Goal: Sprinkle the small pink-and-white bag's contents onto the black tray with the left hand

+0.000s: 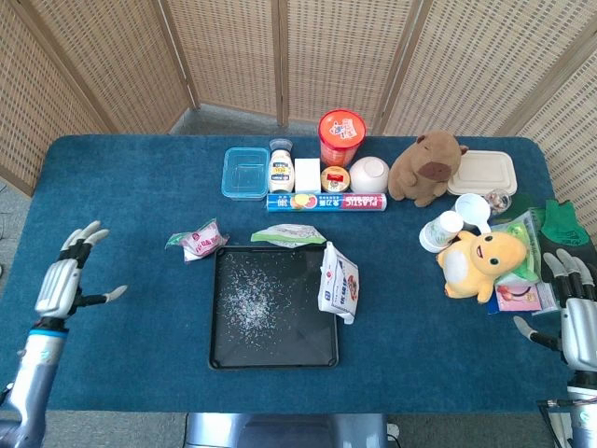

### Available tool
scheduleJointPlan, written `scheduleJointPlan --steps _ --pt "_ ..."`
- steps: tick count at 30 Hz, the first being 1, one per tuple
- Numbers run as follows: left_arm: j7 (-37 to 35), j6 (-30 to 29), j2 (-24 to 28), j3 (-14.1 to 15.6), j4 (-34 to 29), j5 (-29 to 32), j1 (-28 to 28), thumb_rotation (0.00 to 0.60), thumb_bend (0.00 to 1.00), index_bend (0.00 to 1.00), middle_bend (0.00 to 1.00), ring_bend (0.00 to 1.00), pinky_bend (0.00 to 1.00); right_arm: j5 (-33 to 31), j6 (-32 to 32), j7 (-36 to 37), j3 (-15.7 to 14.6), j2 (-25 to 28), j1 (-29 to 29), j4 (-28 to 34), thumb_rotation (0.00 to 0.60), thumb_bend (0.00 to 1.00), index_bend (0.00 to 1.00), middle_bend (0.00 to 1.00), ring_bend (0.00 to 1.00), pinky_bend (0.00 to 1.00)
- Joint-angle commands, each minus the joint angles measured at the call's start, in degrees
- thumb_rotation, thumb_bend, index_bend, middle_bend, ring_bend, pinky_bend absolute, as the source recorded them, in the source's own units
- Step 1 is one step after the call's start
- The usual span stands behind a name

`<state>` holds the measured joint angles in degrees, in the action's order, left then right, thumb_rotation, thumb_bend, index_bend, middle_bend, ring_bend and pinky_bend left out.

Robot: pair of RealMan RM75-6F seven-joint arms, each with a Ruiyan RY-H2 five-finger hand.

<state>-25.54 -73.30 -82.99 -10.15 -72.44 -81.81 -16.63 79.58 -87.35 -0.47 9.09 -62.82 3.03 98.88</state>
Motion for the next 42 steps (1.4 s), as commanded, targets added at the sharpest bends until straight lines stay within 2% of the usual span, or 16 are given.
scheduleJointPlan --steps 1,10,25,30,37,40,42 --pt "0.01 2.98 -2.11 -2.31 0.68 2.61 -2.77 0.600 0.00 0.13 0.03 0.01 0.02 -0.03 0.26 -0.32 -0.13 -0.12 0.13 0.00 0.600 0.09 0.05 0.00 0.01 0.00" --pt "0.80 10.65 -7.98 -4.07 3.61 7.72 -7.86 0.600 0.00 0.15 0.03 0.01 0.02 0.16 0.94 0.52 -0.41 -0.03 0.37 -0.22 0.600 0.09 0.05 0.00 0.01 0.00" --pt "3.29 14.79 -15.33 -6.86 7.00 13.05 -12.77 0.600 0.00 0.15 0.03 0.01 0.02 0.35 1.81 2.90 -0.67 0.66 0.57 -0.17 0.600 0.09 0.05 0.00 0.01 0.00" --pt "5.01 16.70 -16.78 -8.04 8.14 15.02 -14.70 0.600 0.13 0.16 0.03 0.01 0.08 0.63 1.74 3.72 -0.79 1.01 0.48 0.06 0.600 0.09 0.05 0.00 0.01 0.00" --pt "8.49 17.47 -18.54 -8.86 9.28 15.73 -17.33 0.600 0.15 0.17 0.03 0.01 0.11 0.93 1.69 4.54 -0.93 1.33 0.40 0.21 0.600 0.09 0.05 0.00 0.01 0.00" --pt "9.77 17.69 -19.26 -9.08 9.69 16.18 -18.13 0.600 0.16 0.19 0.05 0.06 0.15 0.80 1.79 5.01 -0.89 1.47 0.39 0.16 0.600 0.09 0.05 0.00 0.01 0.00" --pt "10.59 17.62 -19.90 -9.23 10.30 16.53 -18.56 0.600 0.17 0.22 0.10 0.12 0.21 0.77 1.81 5.25 -0.88 1.55 0.39 0.11 0.600 0.09 0.05 0.00 0.01 0.00"
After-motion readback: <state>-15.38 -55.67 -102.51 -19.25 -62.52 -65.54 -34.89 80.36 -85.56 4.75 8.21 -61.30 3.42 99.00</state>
